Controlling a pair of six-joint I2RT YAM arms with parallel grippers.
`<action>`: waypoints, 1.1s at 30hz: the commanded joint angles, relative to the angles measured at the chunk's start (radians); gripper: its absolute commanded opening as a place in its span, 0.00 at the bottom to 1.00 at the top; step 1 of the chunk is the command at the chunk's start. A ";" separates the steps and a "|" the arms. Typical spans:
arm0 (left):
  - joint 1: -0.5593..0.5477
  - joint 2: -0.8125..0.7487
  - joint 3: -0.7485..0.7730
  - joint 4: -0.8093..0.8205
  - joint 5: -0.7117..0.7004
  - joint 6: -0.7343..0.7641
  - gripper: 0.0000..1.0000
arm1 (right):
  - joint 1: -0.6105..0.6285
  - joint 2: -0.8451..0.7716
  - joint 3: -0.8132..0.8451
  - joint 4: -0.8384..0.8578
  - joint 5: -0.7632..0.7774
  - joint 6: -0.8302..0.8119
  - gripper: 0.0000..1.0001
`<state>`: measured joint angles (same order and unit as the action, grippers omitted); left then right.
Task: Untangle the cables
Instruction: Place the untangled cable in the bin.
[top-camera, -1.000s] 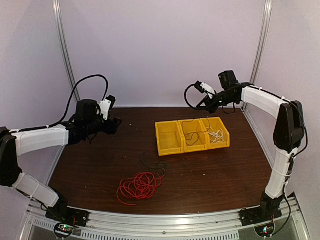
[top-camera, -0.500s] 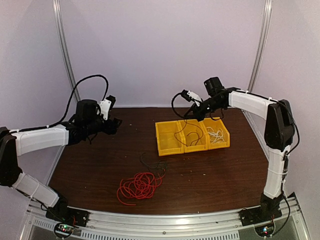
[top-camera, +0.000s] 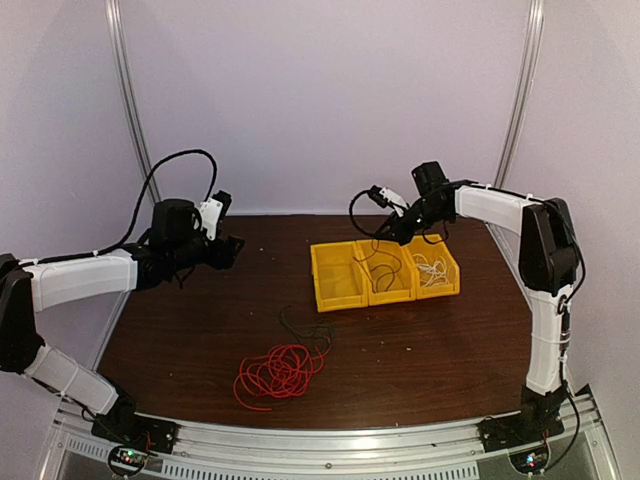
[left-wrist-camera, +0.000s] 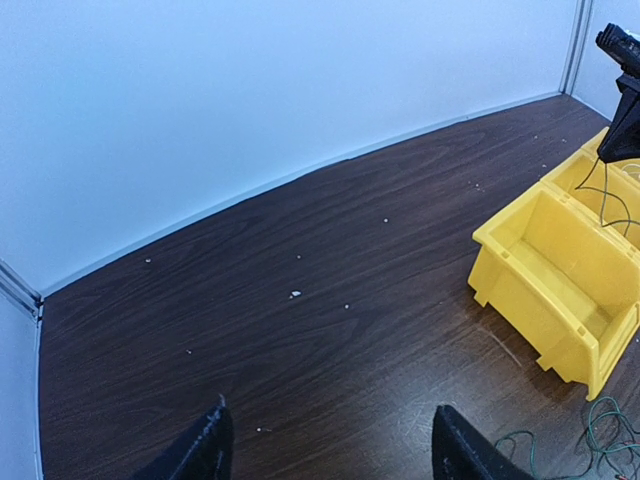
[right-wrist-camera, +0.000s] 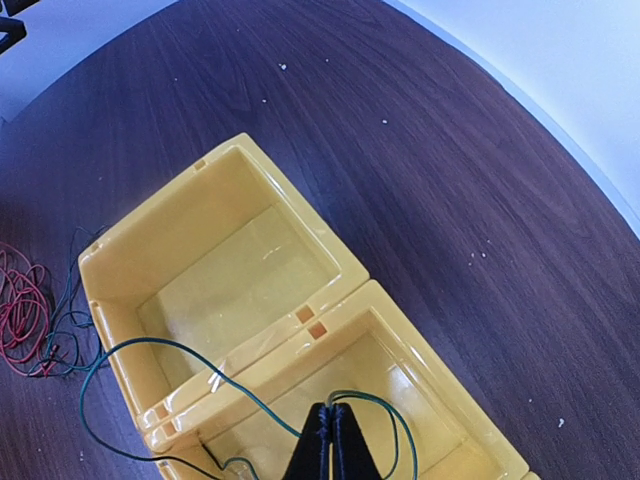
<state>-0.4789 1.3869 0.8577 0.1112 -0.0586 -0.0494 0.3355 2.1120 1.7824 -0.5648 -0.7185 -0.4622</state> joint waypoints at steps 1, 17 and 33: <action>0.000 -0.002 0.008 0.035 0.019 0.011 0.69 | -0.041 0.006 -0.006 0.007 0.015 0.007 0.00; 0.000 0.017 0.010 0.032 0.022 0.011 0.68 | -0.016 -0.040 -0.060 0.044 0.271 -0.038 0.00; 0.000 0.009 0.014 0.022 0.036 0.009 0.68 | 0.109 0.011 -0.079 0.019 0.523 -0.093 0.02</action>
<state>-0.4789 1.4025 0.8577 0.1043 -0.0391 -0.0494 0.4534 2.1151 1.6894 -0.5278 -0.2665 -0.5507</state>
